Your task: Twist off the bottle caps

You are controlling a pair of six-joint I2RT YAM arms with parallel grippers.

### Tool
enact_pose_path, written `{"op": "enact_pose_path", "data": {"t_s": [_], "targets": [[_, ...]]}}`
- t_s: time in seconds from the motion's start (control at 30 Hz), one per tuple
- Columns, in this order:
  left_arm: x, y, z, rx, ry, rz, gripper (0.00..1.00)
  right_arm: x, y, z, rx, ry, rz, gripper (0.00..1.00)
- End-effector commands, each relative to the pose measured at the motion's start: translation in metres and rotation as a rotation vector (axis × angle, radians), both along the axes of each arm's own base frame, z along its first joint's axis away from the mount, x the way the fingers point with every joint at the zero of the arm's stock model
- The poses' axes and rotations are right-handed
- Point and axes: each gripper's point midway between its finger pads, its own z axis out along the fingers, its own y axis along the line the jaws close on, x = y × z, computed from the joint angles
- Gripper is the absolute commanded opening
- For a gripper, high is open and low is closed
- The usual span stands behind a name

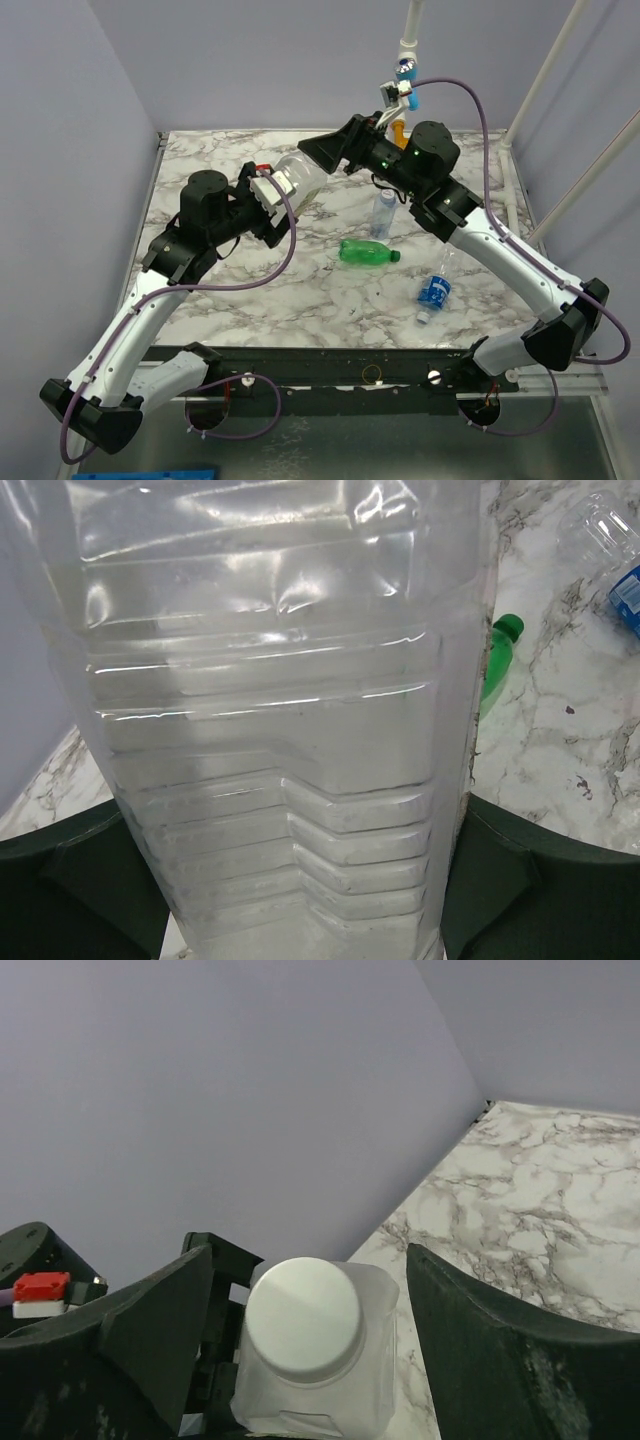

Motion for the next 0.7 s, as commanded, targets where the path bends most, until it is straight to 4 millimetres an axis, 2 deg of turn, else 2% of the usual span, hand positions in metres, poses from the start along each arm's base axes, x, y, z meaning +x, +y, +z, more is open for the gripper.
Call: {"op": "enact_pose_path", "data": {"t_s": [0.0, 0.17, 0.23, 0.27, 0.3, 0.33, 0.37, 0.43, 0.5, 0.67], "targets": [[-0.003, -0.004, 0.020, -0.027, -0.041, -0.020, 0.19, -0.003, 0.011, -0.001, -0.016, -0.009, 0.029, 0.78], [0.003, -0.005, 0.018, -0.032, -0.021, 0.002, 0.19, -0.008, 0.020, -0.004, -0.037, -0.010, 0.041, 0.64], [0.004, -0.006, 0.018, -0.037, -0.010, 0.004, 0.19, -0.008, 0.020, -0.005, -0.039, -0.010, 0.032, 0.46], [0.004, -0.006, 0.019, -0.045, -0.004, 0.006, 0.26, -0.008, 0.019, -0.005, -0.039, -0.011, 0.024, 0.34], [0.005, -0.007, 0.020, -0.053, 0.005, 0.010, 0.49, -0.007, 0.017, -0.005, -0.042, -0.016, 0.016, 0.26], [0.004, -0.007, 0.021, -0.069, 0.019, 0.020, 0.89, -0.008, 0.015, -0.003, -0.043, -0.029, 0.014, 0.17], [0.002, -0.008, 0.023, -0.084, 0.025, 0.021, 0.99, -0.011, 0.013, 0.000, -0.042, -0.055, 0.018, 0.11], [-0.004, -0.009, 0.029, -0.119, 0.045, 0.017, 0.99, -0.022, 0.010, 0.010, -0.045, -0.133, 0.049, 0.02], [-0.017, -0.012, 0.034, -0.145, 0.067, -0.024, 0.99, -0.038, 0.006, 0.020, -0.055, -0.245, 0.094, 0.01], [-0.074, -0.028, 0.051, -0.204, 0.183, -0.250, 0.99, -0.082, 0.000, 0.032, -0.089, -0.439, 0.260, 0.01]]}}
